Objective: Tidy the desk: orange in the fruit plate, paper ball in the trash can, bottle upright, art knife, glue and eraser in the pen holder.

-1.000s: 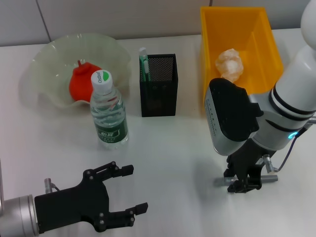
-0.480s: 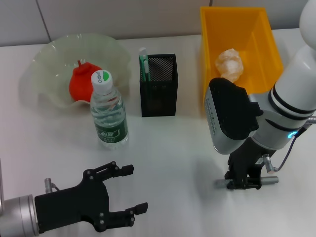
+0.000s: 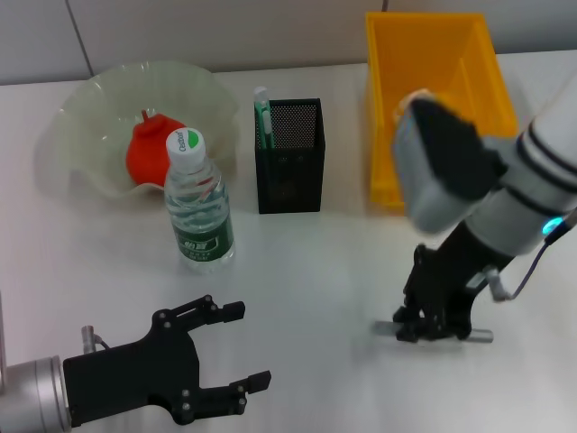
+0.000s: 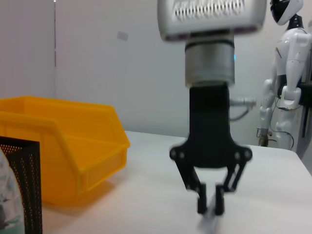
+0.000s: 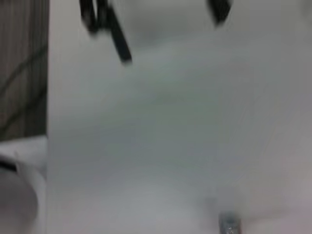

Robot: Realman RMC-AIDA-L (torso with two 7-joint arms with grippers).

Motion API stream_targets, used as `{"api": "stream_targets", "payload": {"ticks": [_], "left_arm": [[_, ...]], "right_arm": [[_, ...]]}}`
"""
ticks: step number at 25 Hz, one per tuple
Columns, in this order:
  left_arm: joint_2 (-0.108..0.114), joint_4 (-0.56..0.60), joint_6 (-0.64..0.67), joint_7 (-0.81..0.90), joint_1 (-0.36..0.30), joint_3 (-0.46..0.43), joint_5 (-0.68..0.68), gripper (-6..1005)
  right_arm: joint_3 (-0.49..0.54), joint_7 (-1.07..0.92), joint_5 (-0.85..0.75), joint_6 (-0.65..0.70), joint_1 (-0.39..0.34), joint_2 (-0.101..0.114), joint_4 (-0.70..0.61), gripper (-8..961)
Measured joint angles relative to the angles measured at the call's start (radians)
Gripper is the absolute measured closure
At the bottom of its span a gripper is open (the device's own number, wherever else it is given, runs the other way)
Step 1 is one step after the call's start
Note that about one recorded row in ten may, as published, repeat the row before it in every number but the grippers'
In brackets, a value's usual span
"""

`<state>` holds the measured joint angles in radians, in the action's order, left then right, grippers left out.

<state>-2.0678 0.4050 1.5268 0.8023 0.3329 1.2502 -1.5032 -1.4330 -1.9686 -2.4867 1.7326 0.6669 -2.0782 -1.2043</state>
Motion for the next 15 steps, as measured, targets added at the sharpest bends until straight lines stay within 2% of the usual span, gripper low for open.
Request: {"api": "stream_targets", "payload": {"ticks": [8,13,15], "left_arm": [[0.000,0.000,0.005,0.000,0.000,0.000,0.001,154],[0.000,0.000,0.006,0.000,0.002,0.000,0.001,154],[0.000,0.000,0.007,0.000,0.002,0.000,0.001,154]], "right_arm": [[0.343,0.014,0.064,0.120,-0.011,0.001,-0.142,813],[0.571,0.011,0.259,0.109,-0.057,0.001,-0.224,814],[0.625,0.020,0.371,0.072,-0.083,0.001,-0.226,814]]}}
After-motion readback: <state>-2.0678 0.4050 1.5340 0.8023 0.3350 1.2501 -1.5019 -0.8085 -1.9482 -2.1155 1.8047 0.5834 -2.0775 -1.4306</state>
